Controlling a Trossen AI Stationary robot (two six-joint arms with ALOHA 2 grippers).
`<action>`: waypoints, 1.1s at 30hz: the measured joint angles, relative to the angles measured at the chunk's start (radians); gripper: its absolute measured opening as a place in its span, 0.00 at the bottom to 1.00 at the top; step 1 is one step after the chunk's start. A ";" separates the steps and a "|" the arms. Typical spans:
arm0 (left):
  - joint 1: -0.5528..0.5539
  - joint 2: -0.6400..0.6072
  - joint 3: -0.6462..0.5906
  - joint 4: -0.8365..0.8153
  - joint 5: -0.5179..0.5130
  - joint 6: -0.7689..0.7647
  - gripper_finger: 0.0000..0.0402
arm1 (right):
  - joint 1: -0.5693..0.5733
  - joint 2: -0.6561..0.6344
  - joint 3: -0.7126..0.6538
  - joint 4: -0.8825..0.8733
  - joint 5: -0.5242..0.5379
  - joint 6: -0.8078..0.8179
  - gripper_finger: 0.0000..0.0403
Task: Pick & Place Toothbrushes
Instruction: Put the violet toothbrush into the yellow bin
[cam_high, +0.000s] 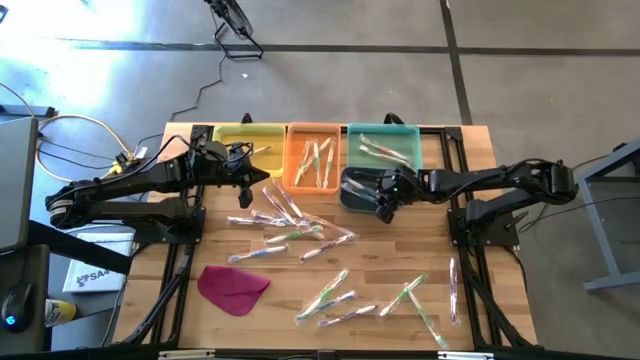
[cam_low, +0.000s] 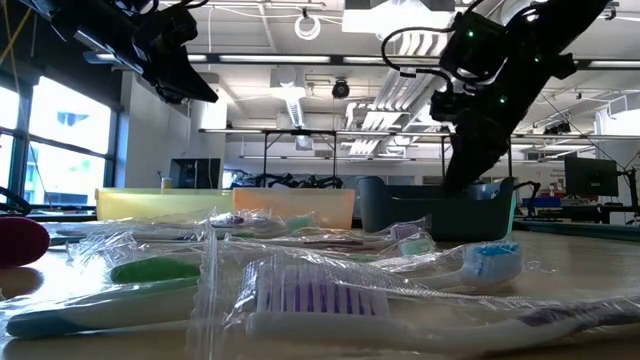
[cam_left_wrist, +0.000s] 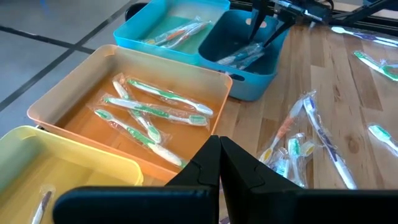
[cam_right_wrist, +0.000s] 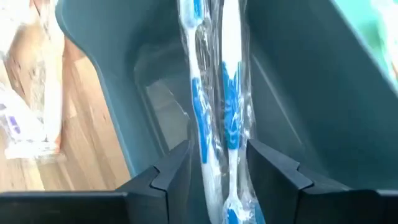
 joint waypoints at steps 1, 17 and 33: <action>0.000 0.000 0.000 0.000 0.000 0.000 0.00 | 0.000 0.000 0.007 -0.001 0.000 0.000 0.37; 0.000 0.000 0.000 0.000 0.000 0.000 0.00 | 0.050 0.000 0.122 0.158 -0.126 -0.003 0.20; 0.000 0.000 0.000 0.000 0.000 0.000 0.00 | 0.205 0.000 0.123 0.231 -0.079 -0.004 0.01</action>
